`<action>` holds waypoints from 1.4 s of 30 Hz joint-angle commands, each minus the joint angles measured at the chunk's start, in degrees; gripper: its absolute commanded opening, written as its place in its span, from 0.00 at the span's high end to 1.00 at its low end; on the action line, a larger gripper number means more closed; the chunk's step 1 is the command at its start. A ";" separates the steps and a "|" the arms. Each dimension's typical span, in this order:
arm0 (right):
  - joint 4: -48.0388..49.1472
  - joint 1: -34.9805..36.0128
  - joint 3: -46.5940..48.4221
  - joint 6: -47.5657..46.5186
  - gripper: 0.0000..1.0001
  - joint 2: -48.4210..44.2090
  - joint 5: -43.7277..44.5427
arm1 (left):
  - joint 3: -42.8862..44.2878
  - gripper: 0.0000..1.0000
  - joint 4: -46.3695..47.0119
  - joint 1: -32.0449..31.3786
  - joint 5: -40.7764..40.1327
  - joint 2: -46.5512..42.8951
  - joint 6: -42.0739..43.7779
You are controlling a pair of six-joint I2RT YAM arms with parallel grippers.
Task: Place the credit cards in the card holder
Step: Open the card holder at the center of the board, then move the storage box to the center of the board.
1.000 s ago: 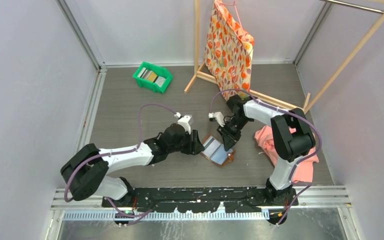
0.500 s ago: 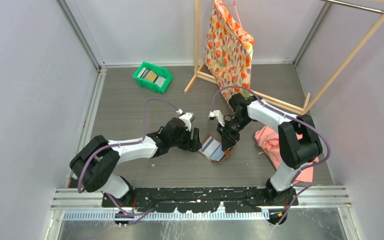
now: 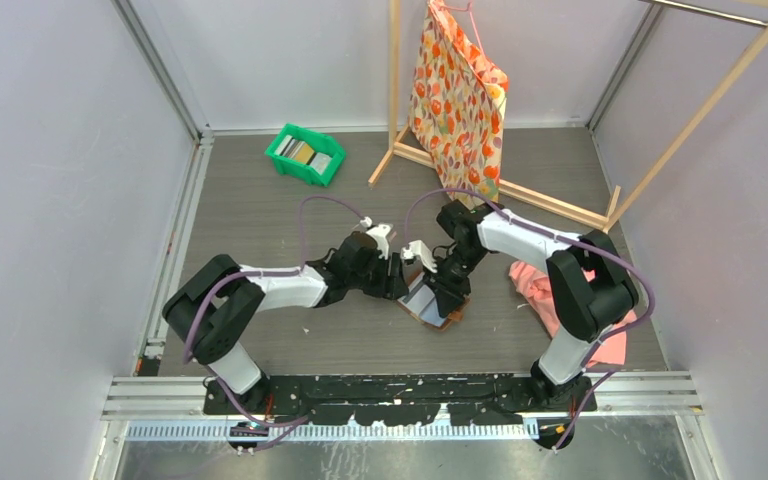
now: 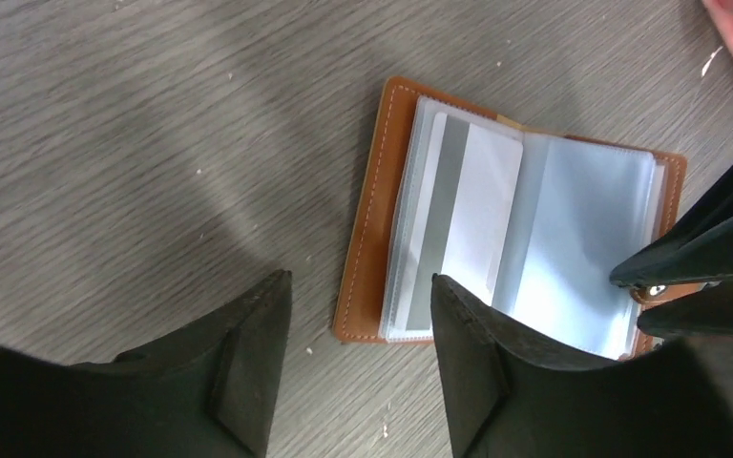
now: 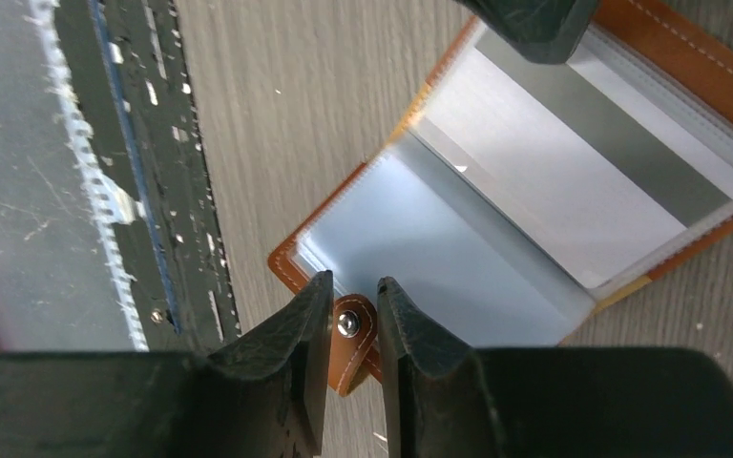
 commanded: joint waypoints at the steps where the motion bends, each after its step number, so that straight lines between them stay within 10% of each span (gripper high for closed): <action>1: 2.19 0.35 0.02 2.20 0.71 1.02 6.60 | 0.75 0.46 3.99 0.30 3.45 3.39 -3.55; 12: 5.98 -0.26 0.65 7.83 0.70 1.44 16.31 | -10.35 0.62 16.46 -0.61 8.71 1.34 -17.55; 22: 2.73 -1.27 2.70 7.79 0.65 -3.34 6.77 | -14.39 0.66 18.18 -7.10 5.09 -4.78 -22.87; 33: -0.62 -5.10 4.16 8.51 0.64 0.47 -0.45 | -17.21 0.53 7.77 -7.06 -3.41 -19.48 -15.48; 42: -11.39 -12.18 6.99 0.23 0.65 6.83 -8.87 | -12.21 0.56 21.45 -6.66 3.11 -16.49 -5.66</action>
